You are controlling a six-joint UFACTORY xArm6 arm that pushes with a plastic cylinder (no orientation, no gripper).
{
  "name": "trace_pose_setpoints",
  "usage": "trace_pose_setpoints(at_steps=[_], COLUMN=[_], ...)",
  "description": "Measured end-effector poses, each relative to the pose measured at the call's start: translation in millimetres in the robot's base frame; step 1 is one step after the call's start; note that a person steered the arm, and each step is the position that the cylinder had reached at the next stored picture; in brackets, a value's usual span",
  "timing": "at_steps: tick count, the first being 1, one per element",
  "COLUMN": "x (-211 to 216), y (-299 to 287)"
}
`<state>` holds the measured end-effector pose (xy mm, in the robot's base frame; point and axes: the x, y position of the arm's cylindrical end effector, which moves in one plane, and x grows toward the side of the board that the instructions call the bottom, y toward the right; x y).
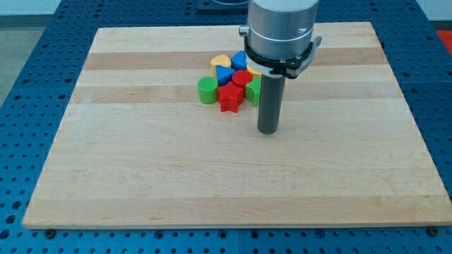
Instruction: Slightly move the yellow hexagon into the group of blocks
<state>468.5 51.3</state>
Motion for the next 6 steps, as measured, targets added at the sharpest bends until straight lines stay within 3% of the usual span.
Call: trace_pose_setpoints(at_steps=[3, 5, 6], x=[-26.2, -65.2, -112.2], y=[30.6, 65.5, 39.4])
